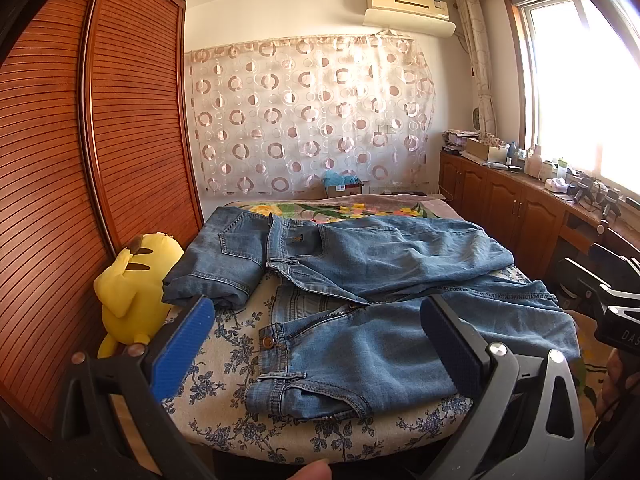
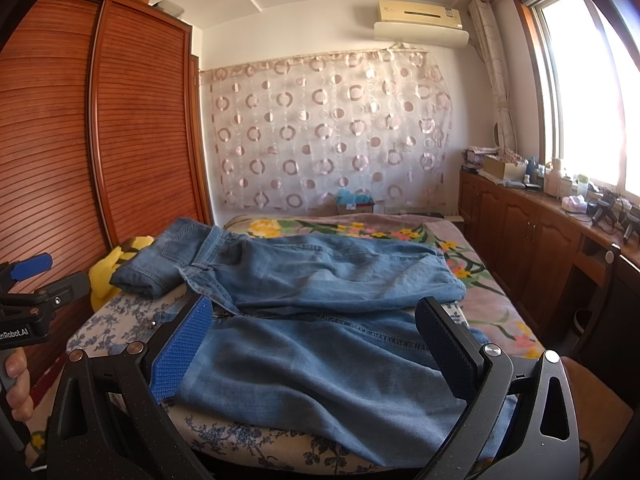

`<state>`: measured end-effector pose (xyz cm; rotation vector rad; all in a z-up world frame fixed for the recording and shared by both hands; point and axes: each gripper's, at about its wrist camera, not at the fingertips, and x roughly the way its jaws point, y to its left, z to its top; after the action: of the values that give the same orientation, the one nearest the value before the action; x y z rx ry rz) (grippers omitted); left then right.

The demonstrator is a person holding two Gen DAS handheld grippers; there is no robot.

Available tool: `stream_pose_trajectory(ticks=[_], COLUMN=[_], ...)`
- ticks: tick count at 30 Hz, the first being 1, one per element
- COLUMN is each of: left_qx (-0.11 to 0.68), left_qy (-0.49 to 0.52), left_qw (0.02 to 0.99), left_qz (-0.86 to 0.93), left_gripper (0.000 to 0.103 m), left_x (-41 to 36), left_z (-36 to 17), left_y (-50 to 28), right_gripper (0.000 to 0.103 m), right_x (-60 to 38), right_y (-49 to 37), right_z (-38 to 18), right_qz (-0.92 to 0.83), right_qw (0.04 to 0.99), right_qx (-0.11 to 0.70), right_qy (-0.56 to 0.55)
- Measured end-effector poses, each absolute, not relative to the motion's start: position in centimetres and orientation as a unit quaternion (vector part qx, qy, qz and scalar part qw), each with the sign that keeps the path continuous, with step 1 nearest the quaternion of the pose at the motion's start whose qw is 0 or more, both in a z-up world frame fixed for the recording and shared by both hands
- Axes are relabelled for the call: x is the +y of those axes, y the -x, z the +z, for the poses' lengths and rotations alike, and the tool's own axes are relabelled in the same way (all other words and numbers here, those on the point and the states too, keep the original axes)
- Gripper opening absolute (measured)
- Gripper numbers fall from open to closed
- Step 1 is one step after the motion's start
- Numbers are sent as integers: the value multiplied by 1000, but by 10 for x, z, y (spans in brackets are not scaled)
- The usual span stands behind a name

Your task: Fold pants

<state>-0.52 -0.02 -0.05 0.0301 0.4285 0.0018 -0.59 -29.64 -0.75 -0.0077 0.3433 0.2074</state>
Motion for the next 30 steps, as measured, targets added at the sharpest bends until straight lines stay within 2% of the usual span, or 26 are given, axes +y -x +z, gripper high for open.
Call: stream_pose_trajectory(ticks=[15,30], left_qx=[222,270], left_qy=[-16,-4], left_qw=[975,963], left_qz=[6,-5], left_gripper=[103,103], left_x=[3,28], left_z=[-3,-44], left_y=[1,-29], right_gripper=[103,103], right_x=[-300,-306], right_y=[4,-15], right_z=[-9,-33], right_qz=[103,106], right_qw=[979,971], right_qx=[177,215], right_qy=[2,5])
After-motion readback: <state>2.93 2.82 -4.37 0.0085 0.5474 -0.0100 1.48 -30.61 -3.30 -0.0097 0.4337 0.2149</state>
